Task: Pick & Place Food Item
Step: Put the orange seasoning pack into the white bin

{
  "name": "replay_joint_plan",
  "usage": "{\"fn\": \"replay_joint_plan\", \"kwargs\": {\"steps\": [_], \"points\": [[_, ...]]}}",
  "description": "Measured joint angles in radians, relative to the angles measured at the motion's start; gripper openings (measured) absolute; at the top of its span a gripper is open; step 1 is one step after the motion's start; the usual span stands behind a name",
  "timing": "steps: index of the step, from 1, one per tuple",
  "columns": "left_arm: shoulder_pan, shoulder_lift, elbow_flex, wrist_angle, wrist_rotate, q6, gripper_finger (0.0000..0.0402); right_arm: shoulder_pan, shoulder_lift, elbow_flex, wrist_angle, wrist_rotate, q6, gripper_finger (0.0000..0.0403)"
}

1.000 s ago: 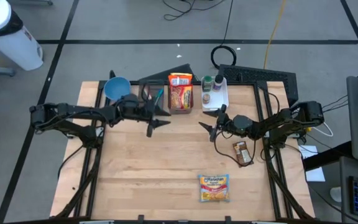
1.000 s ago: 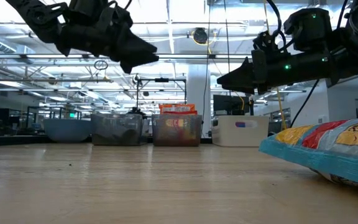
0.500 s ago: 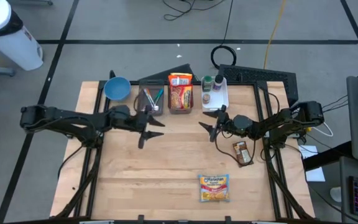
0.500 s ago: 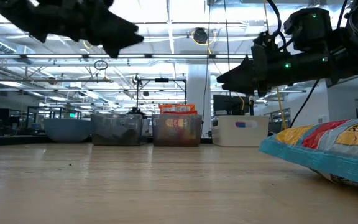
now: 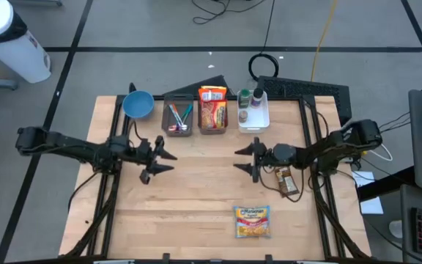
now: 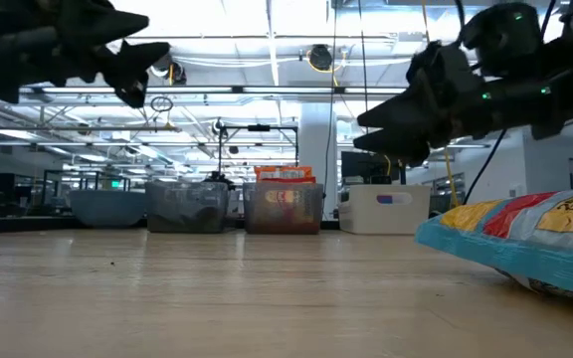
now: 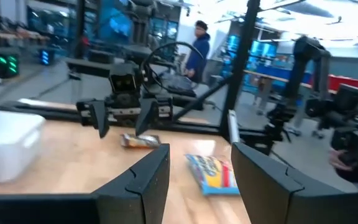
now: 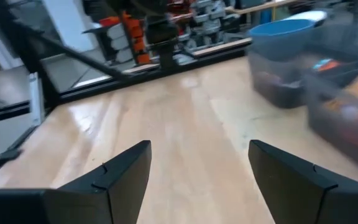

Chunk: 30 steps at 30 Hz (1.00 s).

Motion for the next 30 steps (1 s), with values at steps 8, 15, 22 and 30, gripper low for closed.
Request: {"fn": "replay_joint_plan", "kwargs": {"steps": [8, 15, 22, 30], "points": [[-0.181, 0.036, -0.003, 0.006, -0.168, -0.015, 0.0182, 0.205, 0.101, 0.064, 0.013, 0.261, -0.012, 0.0263], [-0.333, 0.122, -0.003, 0.084, -0.301, -0.015, 0.0182, 0.346, 0.242, 0.230, -0.038, 0.397, -0.045, 0.0263], [-0.449, 0.267, 0.049, 0.166, -0.386, -0.018, 0.0182, 0.449, 0.288, 0.444, -0.378, 0.598, -0.072, 0.0263], [-0.537, 0.457, 0.209, 0.164, -0.399, -0.004, 0.0182, 0.561, 0.269, 0.690, -0.933, 0.716, 0.026, 0.0263]]}}
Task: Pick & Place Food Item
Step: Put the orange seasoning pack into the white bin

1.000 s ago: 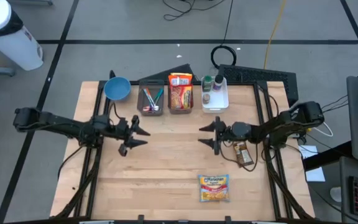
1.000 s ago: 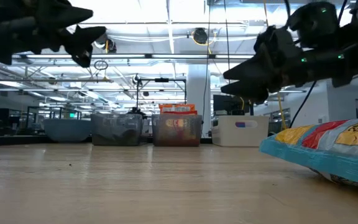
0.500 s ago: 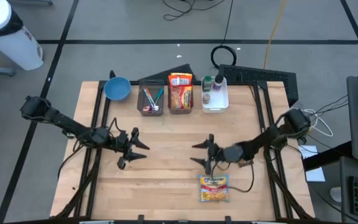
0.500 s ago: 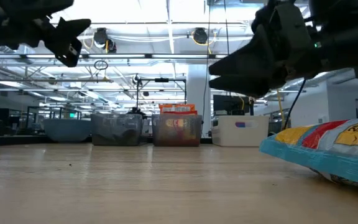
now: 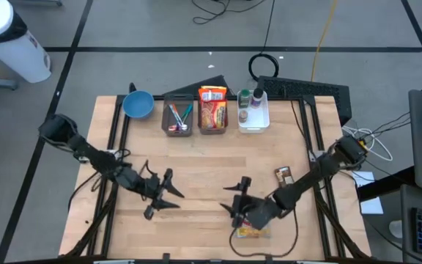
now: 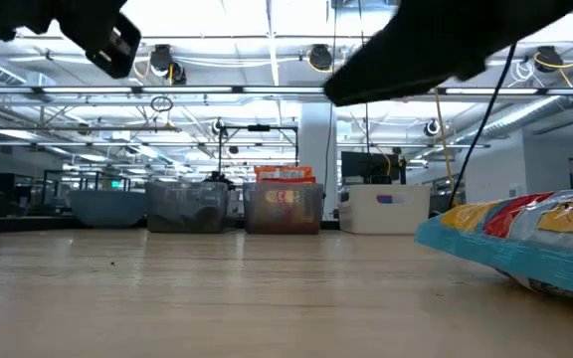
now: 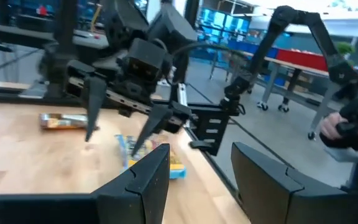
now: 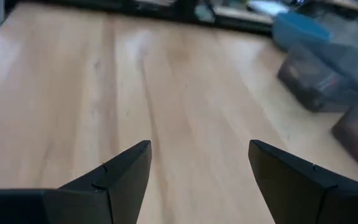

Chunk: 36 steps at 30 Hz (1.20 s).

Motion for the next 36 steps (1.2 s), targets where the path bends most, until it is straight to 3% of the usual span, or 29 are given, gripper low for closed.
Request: {"fn": "replay_joint_plan", "kwargs": {"steps": [7, 13, 19, 30, 36], "points": [[-0.058, 0.189, 0.158, -0.003, 0.000, 0.000, 0.0182, 0.094, -0.005, 0.186, -0.510, 0.025, 0.251, 0.0262], [-0.093, 0.346, 0.292, -0.005, 0.000, -0.004, 0.0182, 0.144, -0.004, 0.286, -0.991, 0.011, 0.656, 0.0242], [-0.103, 0.466, 0.399, -0.003, 0.005, -0.027, 0.0182, 0.155, -0.003, 0.298, -1.331, -0.203, 0.986, 0.0204], [-0.106, 0.588, 0.525, -0.002, 0.015, -0.082, 0.0182, 0.167, -0.015, 0.289, -1.662, -0.319, 1.155, 0.0176], [-0.108, 0.601, 0.542, -0.004, 0.018, -0.086, 0.0182, 0.155, -0.049, 0.289, -1.685, -0.380, 1.141, 0.0204]]}}
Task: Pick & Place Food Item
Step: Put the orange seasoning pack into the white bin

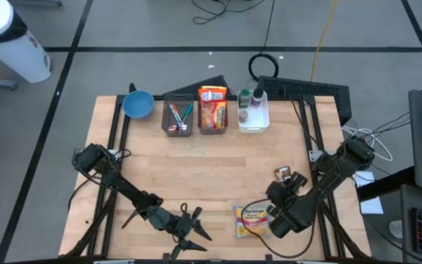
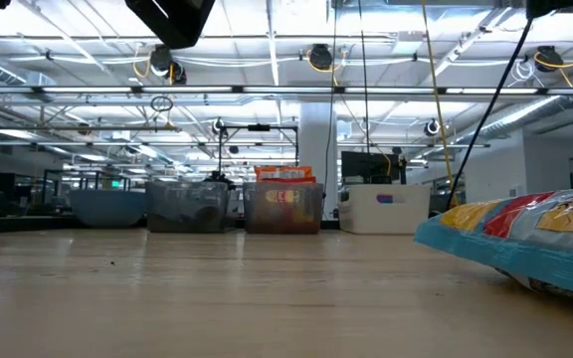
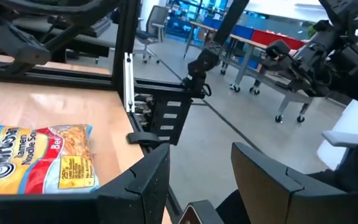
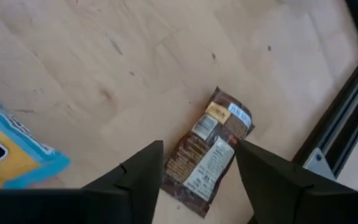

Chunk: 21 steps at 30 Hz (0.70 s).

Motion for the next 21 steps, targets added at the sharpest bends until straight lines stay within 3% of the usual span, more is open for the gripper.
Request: {"fn": "replay_joint_plan", "kwargs": {"steps": [11, 15, 21], "points": [[-0.006, -0.001, 0.006, -0.002, -0.002, 0.015, 0.0182, -0.031, -0.093, -0.013, -0.006, -0.038, 0.037, 0.0314], [-0.008, -0.001, 0.006, -0.006, -0.002, 0.019, 0.0182, -0.048, -0.092, -0.068, 0.135, -0.111, 0.072, 0.0318], [-0.003, -0.001, 0.006, -0.006, -0.002, 0.026, 0.0182, -0.122, -0.040, -0.169, 0.268, -0.201, 0.068, 0.0292]]}}
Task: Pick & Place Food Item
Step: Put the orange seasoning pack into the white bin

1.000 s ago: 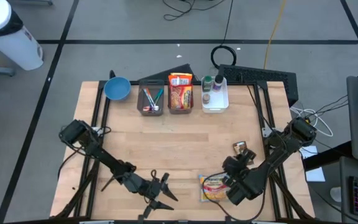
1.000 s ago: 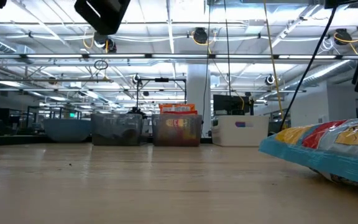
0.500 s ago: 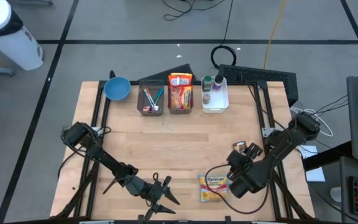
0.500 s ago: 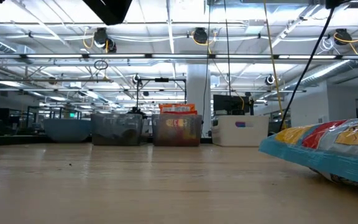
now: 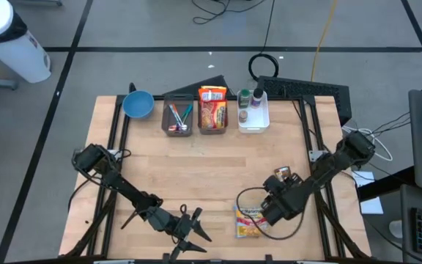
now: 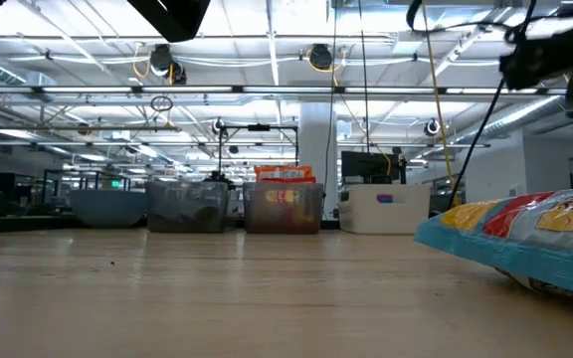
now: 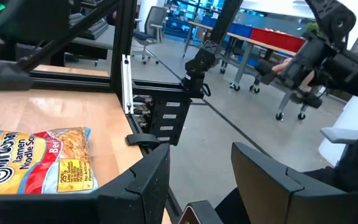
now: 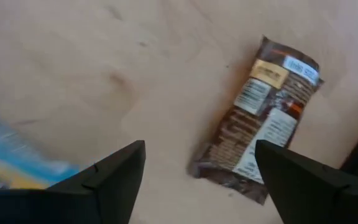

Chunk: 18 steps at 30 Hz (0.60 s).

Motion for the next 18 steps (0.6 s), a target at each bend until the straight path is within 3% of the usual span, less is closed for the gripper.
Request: {"fn": "replay_joint_plan", "kwargs": {"steps": [9, 18], "points": [[0.006, 0.000, 0.000, -0.001, 0.001, -0.020, 0.0182, -0.143, 0.079, -0.001, 0.044, -0.006, -0.159, 0.0249], [0.008, 0.000, 0.000, -0.001, 0.001, -0.027, 0.0182, -0.183, 0.155, 0.048, -0.023, -0.007, -0.263, 0.0211]]}}
